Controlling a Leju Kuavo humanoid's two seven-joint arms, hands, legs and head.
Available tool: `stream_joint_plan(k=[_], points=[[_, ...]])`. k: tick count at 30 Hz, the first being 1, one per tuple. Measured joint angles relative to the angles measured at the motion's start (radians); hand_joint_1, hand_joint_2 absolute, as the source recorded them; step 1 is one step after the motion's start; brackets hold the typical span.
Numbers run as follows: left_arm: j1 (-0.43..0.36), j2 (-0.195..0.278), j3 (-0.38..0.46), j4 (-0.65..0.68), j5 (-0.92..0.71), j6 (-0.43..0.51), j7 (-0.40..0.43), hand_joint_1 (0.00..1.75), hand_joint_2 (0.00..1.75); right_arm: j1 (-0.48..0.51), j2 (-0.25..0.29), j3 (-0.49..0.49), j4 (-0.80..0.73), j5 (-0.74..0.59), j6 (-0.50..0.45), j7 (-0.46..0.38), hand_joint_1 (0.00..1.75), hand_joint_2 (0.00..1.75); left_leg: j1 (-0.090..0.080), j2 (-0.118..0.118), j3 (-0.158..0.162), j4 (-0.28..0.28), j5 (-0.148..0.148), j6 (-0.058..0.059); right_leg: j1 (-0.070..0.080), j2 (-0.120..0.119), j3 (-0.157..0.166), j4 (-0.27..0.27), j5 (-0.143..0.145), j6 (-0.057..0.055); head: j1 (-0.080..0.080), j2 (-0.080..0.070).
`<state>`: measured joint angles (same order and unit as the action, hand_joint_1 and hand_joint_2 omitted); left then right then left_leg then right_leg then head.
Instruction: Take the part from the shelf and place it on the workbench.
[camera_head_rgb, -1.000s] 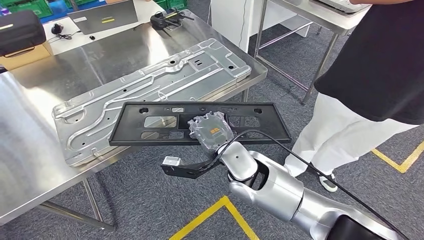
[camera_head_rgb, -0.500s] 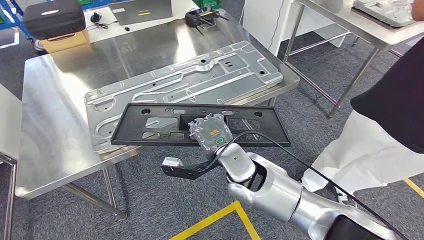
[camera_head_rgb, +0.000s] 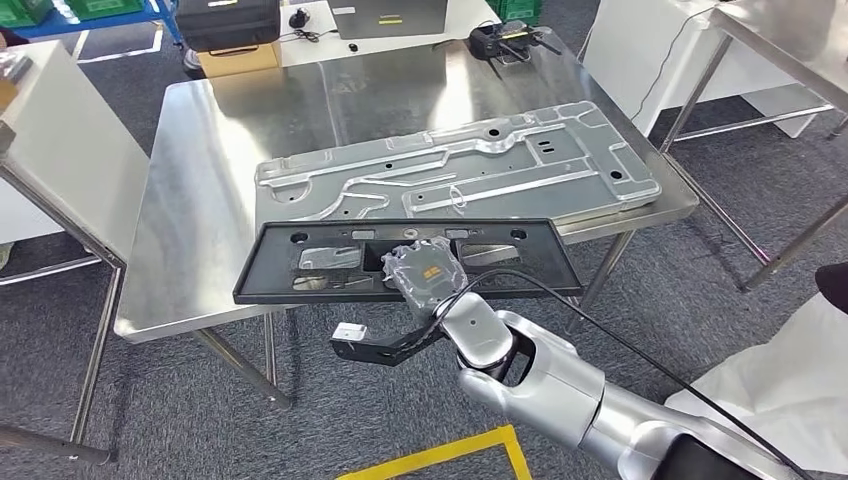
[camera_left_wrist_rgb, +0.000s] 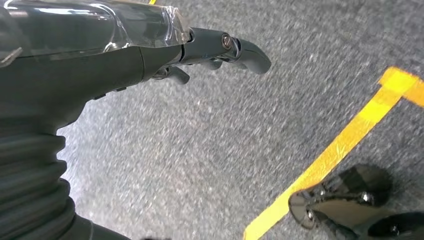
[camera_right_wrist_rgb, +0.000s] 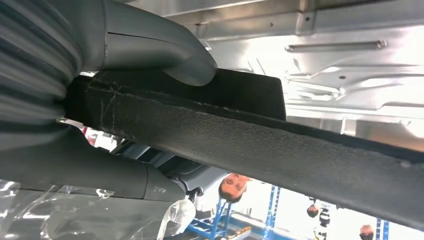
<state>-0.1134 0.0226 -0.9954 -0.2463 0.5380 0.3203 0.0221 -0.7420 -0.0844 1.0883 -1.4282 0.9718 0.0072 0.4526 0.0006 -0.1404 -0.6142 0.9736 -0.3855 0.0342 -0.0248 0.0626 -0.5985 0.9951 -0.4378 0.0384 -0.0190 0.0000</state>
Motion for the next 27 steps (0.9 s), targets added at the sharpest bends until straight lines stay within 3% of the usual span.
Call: stream_joint_plan(k=[1,3,5,7,8,9,12,14,17,19,21,22,23,24,27], points=[[0.002,-0.001,0.000,0.000,-0.001,0.001,0.002,0.00,1.75,0.001,0.000,0.000,0.000,0.001,0.000,0.000,1.75,1.75,0.001,-0.002,-0.002,0.001,-0.002,-0.004,0.000,-0.011,0.002,-0.001,0.000,-0.006,0.000,0.000],[0.003,-0.003,-0.001,0.000,-0.002,0.002,0.003,0.00,1.75,0.000,0.001,0.000,0.000,0.002,0.000,0.001,1.75,1.75,0.001,0.040,-0.026,0.049,-0.028,-0.015,-0.003,-0.033,0.007,-0.004,-0.001,-0.017,-0.004,0.000],[-0.001,-0.005,-0.002,0.000,-0.003,0.003,0.004,0.00,1.75,0.001,0.001,0.000,0.002,0.003,0.000,0.002,1.75,1.75,0.002,0.101,-0.087,0.176,-0.084,-0.028,-0.001,-0.056,0.012,-0.004,-0.006,-0.025,-0.008,0.000],[-0.004,-0.007,-0.003,0.000,-0.004,0.003,0.005,0.00,1.75,0.004,-0.002,0.000,0.004,0.005,0.000,0.002,1.75,1.75,0.008,0.123,-0.145,0.284,-0.115,-0.036,0.001,-0.076,0.016,-0.003,-0.011,-0.027,-0.009,0.000],[-0.003,-0.008,-0.003,0.000,-0.004,0.003,0.005,0.00,1.75,0.006,-0.002,0.000,0.006,0.006,0.000,0.003,1.75,1.75,0.009,0.127,-0.150,0.287,-0.105,-0.036,0.002,-0.084,0.020,-0.003,-0.015,-0.026,-0.009,0.000],[-0.002,-0.009,-0.004,0.000,-0.004,0.003,0.005,0.00,1.75,0.008,-0.003,0.000,0.006,0.006,0.000,0.004,1.75,1.75,0.009,0.129,-0.135,0.253,-0.080,-0.035,0.002,-0.090,0.024,-0.003,-0.018,-0.025,-0.009,0.000],[-0.003,-0.010,-0.004,0.000,-0.005,0.005,0.009,0.00,1.75,0.008,-0.003,-0.001,0.006,0.003,0.002,0.008,1.75,1.75,0.002,0.140,-0.035,0.058,0.001,-0.020,0.004,-0.103,0.039,-0.005,-0.029,-0.017,-0.009,0.000],[-0.004,-0.011,-0.005,0.000,-0.004,0.006,0.018,0.00,1.75,0.009,-0.004,-0.002,0.006,0.006,0.005,0.013,1.75,1.75,-0.006,0.146,-0.005,0.004,0.004,-0.008,0.006,-0.107,0.043,-0.007,-0.033,-0.008,-0.009,0.000],[-0.002,-0.014,-0.005,0.000,0.005,0.006,0.032,0.00,1.75,0.012,-0.003,-0.003,0.005,0.013,0.010,0.015,1.75,1.75,-0.003,0.141,0.006,-0.009,0.004,0.005,0.005,-0.103,0.048,-0.006,-0.043,0.008,-0.008,0.000],[-0.003,-0.018,-0.005,0.000,0.012,0.004,0.040,0.00,1.75,0.012,-0.004,-0.004,0.003,0.016,0.014,0.015,1.75,1.75,0.003,0.138,0.019,-0.021,0.006,0.015,0.005,-0.085,0.016,0.068,-0.084,0.013,-0.006,0.000],[-0.006,-0.021,-0.005,0.000,0.016,0.003,0.050,0.00,1.75,0.016,-0.005,-0.004,0.003,0.018,0.018,0.015,1.75,1.75,0.003,0.134,0.023,-0.023,0.004,0.022,0.005,-0.072,-0.058,0.208,-0.140,0.017,-0.005,0.000],[-0.006,-0.024,-0.005,0.000,0.018,0.002,0.054,0.00,1.75,0.020,-0.006,-0.004,0.003,0.019,0.020,0.015,1.75,1.75,0.002,0.131,0.025,-0.022,0.002,0.023,0.005,-0.070,-0.091,0.261,-0.152,0.019,-0.005,0.000],[-0.005,-0.026,-0.005,0.000,0.019,0.002,0.057,0.00,1.75,0.024,-0.007,-0.004,0.003,0.019,0.022,0.015,1.75,1.75,0.003,0.126,0.026,-0.022,0.001,0.023,0.004,-0.069,-0.109,0.280,-0.143,0.020,-0.004,0.000],[-0.004,-0.027,-0.005,0.000,0.020,0.002,0.060,0.00,1.75,0.026,-0.008,-0.004,0.003,0.019,0.023,0.015,1.75,1.75,0.004,0.122,0.028,-0.021,-0.001,0.022,0.004,-0.069,-0.107,0.257,-0.116,0.020,-0.004,0.000],[-0.003,-0.029,-0.005,0.000,0.024,0.002,0.059,0.00,1.75,0.024,-0.008,-0.004,0.003,0.019,0.025,0.013,1.75,1.75,0.004,0.110,0.033,-0.012,-0.012,0.009,0.000,-0.063,-0.027,0.057,-0.007,0.020,-0.003,0.000]])
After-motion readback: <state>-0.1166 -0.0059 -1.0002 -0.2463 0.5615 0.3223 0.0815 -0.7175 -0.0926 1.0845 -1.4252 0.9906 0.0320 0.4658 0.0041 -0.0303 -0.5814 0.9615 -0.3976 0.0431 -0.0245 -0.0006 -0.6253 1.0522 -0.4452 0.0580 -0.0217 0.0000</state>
